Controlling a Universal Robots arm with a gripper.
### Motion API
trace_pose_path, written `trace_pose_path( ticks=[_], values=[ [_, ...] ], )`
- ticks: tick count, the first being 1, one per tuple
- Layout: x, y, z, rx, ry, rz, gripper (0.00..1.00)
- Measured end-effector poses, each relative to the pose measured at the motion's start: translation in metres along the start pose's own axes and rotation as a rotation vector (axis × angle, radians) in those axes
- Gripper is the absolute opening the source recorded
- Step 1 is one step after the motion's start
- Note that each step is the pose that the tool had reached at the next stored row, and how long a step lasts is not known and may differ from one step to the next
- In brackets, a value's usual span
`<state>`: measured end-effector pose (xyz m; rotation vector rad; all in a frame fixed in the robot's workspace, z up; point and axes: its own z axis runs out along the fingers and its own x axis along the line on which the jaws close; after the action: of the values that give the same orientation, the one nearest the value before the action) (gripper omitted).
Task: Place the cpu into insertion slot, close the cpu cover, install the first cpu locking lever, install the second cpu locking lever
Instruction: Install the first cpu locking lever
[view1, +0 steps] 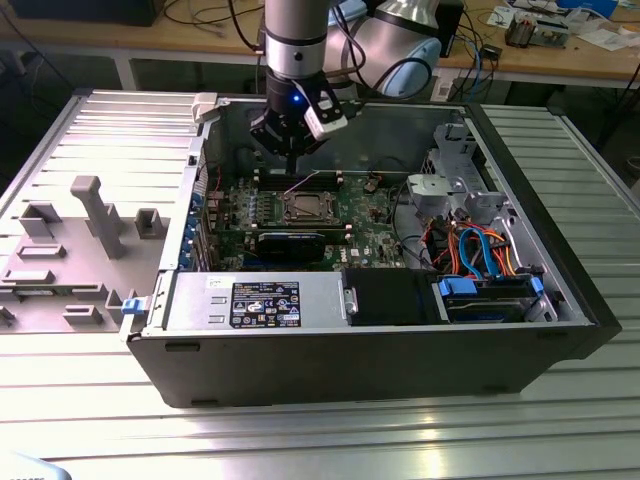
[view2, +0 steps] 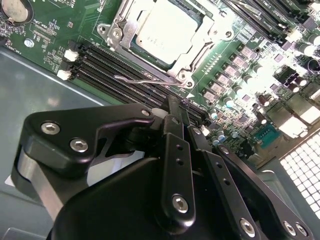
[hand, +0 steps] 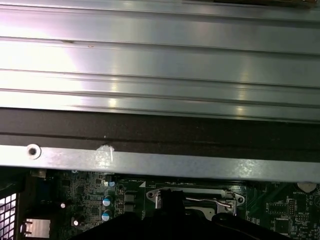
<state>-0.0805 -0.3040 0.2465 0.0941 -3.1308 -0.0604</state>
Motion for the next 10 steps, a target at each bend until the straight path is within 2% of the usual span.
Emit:
trace_pose_path(
  ticks=[10],
  values=[
    [-0.0016, -0.0001, 0.0018, 0.0, 0.0, 0.0, 0.11]
  ],
)
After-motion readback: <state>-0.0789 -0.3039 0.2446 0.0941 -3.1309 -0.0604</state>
